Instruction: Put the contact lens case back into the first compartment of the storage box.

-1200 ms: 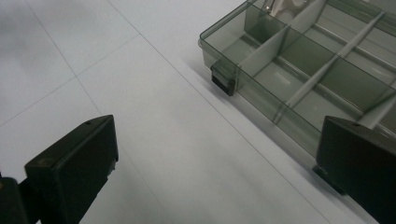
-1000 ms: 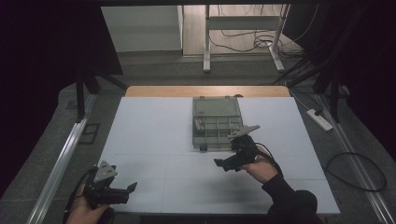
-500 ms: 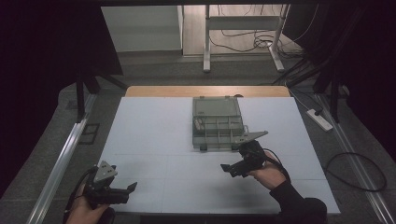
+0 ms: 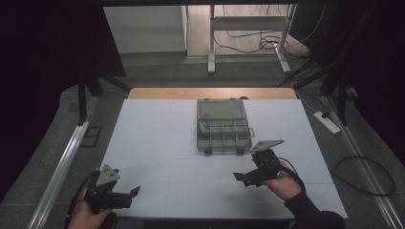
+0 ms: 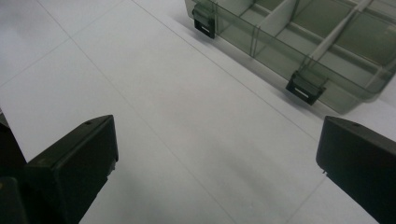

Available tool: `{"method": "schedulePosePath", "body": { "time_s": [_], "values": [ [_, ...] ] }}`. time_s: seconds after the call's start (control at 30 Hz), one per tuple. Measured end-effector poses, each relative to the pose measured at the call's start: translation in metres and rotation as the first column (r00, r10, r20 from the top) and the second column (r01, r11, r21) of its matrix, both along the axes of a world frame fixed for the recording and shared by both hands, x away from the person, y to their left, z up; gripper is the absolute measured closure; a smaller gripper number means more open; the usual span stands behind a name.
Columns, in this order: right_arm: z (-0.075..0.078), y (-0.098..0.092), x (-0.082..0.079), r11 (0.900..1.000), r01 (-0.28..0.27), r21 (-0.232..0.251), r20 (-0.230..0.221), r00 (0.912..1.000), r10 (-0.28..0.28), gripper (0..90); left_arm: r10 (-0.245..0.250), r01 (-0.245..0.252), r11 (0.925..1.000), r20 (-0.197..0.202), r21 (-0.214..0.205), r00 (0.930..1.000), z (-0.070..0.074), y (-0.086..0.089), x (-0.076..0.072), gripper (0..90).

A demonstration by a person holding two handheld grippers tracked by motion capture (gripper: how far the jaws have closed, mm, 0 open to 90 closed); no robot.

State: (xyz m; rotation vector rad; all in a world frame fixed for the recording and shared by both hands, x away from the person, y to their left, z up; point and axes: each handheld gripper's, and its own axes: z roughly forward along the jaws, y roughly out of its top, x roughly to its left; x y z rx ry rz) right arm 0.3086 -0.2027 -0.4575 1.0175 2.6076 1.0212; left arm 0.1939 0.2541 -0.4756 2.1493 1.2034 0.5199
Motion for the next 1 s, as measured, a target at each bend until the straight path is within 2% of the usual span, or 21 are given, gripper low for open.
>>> {"method": "schedulePosePath", "body": {
  "time_s": [0.5, 1.0],
  "values": [
    [0.000, -0.026, -0.013, 0.9989, 0.047, -0.001, 0.004, 0.9989, -0.047, 0.0, 0.001, -0.001, 1.0000, 0.000, 0.000, 1.0000, 0.000, 0.000, 0.000, 6.0],
    [0.001, -0.057, -0.029, 0.9933, 0.116, 0.003, 0.010, 0.9932, -0.116, 0.0, 0.002, -0.002, 1.0000, 0.000, 0.003, 1.0000, 0.000, -0.001, 0.000, 6.1]
  ]
}}
